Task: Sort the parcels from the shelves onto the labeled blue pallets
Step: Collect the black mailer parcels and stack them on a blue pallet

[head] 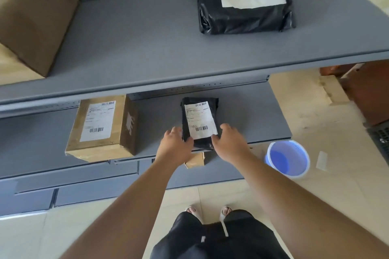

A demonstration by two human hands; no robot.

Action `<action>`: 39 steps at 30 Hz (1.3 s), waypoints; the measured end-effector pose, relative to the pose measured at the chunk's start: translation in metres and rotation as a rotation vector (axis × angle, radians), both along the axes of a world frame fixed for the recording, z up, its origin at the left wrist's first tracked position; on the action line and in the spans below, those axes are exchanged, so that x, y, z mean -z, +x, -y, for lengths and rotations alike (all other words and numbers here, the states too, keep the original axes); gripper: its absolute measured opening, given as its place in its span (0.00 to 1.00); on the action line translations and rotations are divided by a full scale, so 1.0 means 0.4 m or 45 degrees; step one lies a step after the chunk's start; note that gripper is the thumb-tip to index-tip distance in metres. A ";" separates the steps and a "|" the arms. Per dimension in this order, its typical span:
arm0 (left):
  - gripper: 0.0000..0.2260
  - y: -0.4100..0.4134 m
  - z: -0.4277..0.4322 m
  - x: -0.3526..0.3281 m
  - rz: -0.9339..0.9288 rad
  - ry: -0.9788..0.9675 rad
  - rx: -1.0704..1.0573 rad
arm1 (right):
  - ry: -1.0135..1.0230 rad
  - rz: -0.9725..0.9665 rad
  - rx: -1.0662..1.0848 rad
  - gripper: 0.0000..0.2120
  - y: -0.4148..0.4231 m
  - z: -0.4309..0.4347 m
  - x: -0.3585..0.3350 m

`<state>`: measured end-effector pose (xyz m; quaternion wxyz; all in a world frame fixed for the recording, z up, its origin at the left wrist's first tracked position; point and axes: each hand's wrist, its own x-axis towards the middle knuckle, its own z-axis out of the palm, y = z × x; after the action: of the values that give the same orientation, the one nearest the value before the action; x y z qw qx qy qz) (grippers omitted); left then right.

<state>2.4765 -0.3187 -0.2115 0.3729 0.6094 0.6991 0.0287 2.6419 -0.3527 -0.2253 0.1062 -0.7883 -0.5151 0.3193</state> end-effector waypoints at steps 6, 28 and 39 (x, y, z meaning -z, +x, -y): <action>0.14 0.020 -0.061 0.092 0.153 -0.021 -0.177 | 0.021 -0.024 0.042 0.20 -0.007 -0.055 0.099; 0.10 0.004 -0.115 0.233 0.584 -0.162 -0.431 | 0.042 -0.621 0.573 0.06 -0.031 -0.107 0.187; 0.12 -0.055 -0.031 0.062 0.667 -0.222 -0.554 | 0.047 -0.783 0.552 0.04 -0.047 -0.037 0.023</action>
<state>2.4543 -0.3061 -0.2364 0.5752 0.3841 0.6931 0.2031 2.6232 -0.3381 -0.2346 0.3350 -0.7444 -0.2861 0.5019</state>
